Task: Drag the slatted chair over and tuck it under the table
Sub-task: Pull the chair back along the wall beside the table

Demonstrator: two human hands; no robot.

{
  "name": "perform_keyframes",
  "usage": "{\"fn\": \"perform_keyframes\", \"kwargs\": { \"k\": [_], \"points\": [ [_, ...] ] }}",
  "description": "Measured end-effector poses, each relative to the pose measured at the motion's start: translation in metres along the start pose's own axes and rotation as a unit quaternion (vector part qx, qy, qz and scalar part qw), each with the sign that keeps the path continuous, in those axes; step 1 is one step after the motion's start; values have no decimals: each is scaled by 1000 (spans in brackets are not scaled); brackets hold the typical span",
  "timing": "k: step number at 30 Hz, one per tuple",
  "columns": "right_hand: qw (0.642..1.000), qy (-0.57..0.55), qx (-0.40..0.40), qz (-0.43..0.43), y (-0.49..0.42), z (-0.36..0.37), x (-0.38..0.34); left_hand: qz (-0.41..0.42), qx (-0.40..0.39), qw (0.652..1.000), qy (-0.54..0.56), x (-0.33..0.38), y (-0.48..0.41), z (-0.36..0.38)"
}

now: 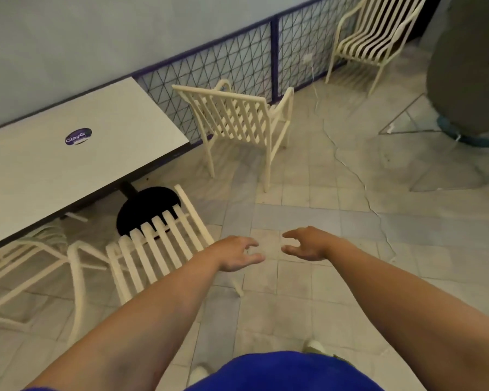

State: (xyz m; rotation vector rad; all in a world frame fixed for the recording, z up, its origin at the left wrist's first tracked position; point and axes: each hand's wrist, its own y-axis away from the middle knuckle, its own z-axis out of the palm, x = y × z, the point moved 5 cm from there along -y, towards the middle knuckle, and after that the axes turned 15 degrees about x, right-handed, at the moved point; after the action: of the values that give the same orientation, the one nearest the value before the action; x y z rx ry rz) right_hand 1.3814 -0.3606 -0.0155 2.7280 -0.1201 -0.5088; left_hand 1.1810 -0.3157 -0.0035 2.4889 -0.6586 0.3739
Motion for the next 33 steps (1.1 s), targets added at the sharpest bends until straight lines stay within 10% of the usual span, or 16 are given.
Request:
{"fn": "perform_keyframes", "kwargs": {
  "k": [10, 33],
  "points": [
    [1000, -3, -18, -17, -36, -49, 76, -38, 9, 999, 4, 48, -68, -15],
    [994, 1, -33, -106, -360, -165, 16, -97, 48, 994, 8, -84, -320, -193]
  ]
}}
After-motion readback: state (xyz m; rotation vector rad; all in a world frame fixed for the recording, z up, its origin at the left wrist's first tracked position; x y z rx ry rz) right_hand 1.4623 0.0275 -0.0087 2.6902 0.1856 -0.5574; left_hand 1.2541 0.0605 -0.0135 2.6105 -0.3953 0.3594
